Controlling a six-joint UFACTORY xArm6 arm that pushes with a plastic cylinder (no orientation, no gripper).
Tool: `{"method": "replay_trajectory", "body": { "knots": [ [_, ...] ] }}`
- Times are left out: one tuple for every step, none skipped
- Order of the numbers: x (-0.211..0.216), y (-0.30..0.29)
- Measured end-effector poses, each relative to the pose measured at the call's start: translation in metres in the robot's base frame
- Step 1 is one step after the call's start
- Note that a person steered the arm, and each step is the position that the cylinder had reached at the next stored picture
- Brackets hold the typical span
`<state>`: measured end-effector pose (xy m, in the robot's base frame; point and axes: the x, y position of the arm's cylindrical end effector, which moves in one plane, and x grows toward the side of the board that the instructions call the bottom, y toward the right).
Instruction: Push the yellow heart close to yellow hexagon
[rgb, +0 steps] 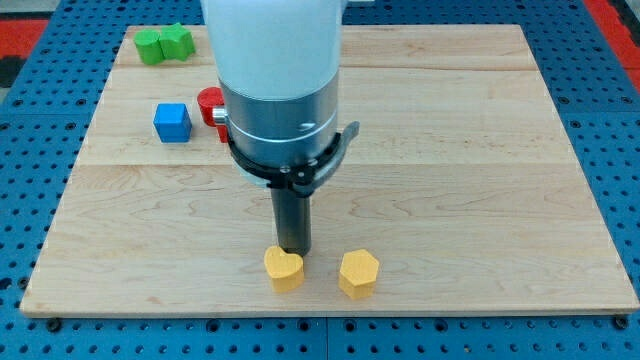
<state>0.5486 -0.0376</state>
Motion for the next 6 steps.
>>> {"method": "replay_trajectory", "body": {
  "knots": [
    [-0.020, -0.044],
    [-0.005, -0.059],
    [0.030, -0.059],
    [0.043, -0.035],
    [0.043, 0.000],
    [0.043, -0.006]
  ]
}}
